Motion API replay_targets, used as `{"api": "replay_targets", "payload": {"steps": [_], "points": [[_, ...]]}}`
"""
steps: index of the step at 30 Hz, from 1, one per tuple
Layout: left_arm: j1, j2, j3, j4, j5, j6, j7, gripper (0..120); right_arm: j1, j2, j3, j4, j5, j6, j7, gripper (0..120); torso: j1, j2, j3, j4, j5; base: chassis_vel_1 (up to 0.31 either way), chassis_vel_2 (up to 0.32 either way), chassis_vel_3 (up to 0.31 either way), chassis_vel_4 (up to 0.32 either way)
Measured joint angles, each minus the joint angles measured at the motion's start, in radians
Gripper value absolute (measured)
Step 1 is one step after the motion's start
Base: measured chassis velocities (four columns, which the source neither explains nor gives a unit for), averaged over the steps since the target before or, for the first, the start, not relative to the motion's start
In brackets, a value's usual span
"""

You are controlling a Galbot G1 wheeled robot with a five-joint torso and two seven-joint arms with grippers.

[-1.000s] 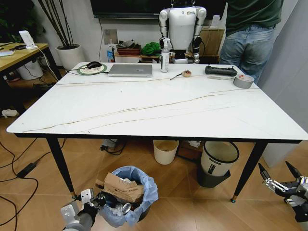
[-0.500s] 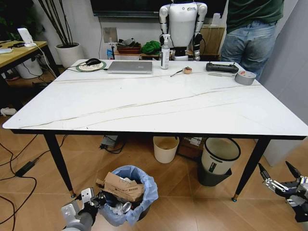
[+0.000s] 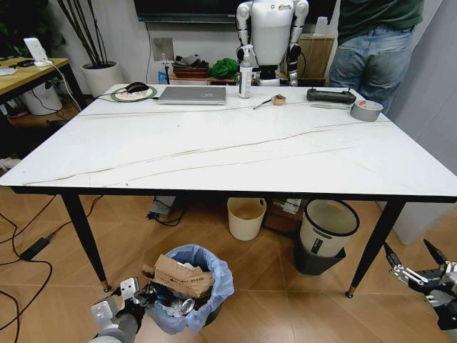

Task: Pick up the trash bin and place the trash from the table into it.

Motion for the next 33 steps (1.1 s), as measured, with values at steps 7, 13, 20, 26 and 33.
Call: {"api": "replay_targets", "payload": {"steps": [7,13,20,26,33], "points": [[-0.008,0.003,0.001,0.012,-0.002,0.0,0.0,0,0.0,0.0,0.0,0.0,0.0,0.0,0.0,100,-0.012,-0.031,-0.019,0.0,0.0,0.0,0.0,0.0,0.0],[-0.009,0.006,0.001,0.014,-0.004,0.0,0.0,0,0.0,0.0,0.0,0.0,0.0,0.0,0.0,100,-0.021,-0.054,-0.034,0.0,0.0,0.0,0.0,0.0,0.0],[-0.014,0.004,0.0,0.03,-0.003,-0.001,0.001,0,0.0,0.0,0.0,0.0,0.0,0.0,0.0,100,-0.03,-0.082,-0.052,0.0,0.0,0.0,0.0,0.0,0.0],[-0.017,0.006,-0.002,0.032,-0.007,-0.002,0.001,0,0.0,0.0,0.0,0.0,0.0,0.0,0.0,100,-0.039,-0.105,-0.067,0.0,0.0,0.0,0.0,0.0,0.0],[-0.019,0.002,-0.003,0.035,-0.005,-0.002,0.001,0,0.0,0.0,0.0,0.0,0.0,0.0,0.0,100,-0.05,-0.134,-0.084,0.0001,0.0,0.0,0.0,0.0,0.0]]}}
